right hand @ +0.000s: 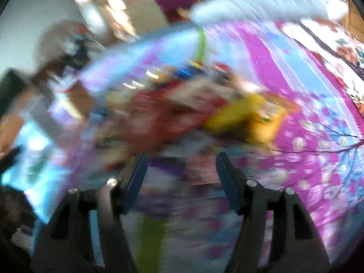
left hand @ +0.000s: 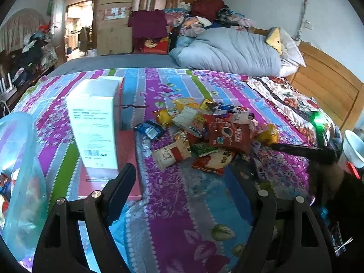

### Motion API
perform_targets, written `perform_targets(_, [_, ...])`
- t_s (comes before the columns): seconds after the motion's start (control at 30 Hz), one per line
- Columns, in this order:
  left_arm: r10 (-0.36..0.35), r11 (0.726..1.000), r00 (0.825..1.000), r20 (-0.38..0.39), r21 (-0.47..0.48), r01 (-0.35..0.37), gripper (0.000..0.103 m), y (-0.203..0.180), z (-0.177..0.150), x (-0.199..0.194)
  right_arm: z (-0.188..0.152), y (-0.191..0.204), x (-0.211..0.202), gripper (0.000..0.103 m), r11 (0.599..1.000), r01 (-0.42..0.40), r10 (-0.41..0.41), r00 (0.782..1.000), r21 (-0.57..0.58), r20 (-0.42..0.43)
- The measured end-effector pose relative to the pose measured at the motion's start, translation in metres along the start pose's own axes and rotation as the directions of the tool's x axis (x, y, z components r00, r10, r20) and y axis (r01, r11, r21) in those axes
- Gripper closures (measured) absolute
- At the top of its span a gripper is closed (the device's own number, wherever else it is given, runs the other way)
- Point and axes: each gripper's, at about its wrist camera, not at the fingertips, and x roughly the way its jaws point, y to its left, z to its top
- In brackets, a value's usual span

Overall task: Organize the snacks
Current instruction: 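Move both tools back toward the snack pile, then grasp a pink wafer packet with the right tool while the left tool grasps a purple packet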

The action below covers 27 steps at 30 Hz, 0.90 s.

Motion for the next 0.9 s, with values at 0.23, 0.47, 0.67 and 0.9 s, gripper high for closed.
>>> perform_targets(0.23, [-0.104,0.992,0.994,-0.035,0.062,0.106,0.022,-0.048,0.001,0.01,0.006,0.002,0.048,0.058,0.993,0.022,-0.036,0.992,-0.112,-0.118])
perform_targets(0.47, [-0.224,0.959,0.964,-0.147,0.145,0.244,0.022,-0.118,-0.007,0.051,-0.026,-0.027,-0.023,0.061,0.997,-0.073,0.071,0.996,0.027,0.061])
perform_targets(0.67, [-0.303,0.938,0.913,-0.274,0.085,0.337,0.022,-0.163,-0.017,0.122,-0.06,-0.047,-0.051,0.061,0.97,-0.162,0.137,0.98,0.183,0.142])
perform_targets(0.9, [-0.257,0.956,0.89,-0.376,0.036,0.291,0.042,-0.185,-0.025,0.191,-0.064,-0.062,-0.062,0.061,0.959,-0.195,0.163,0.974,0.208,0.16])
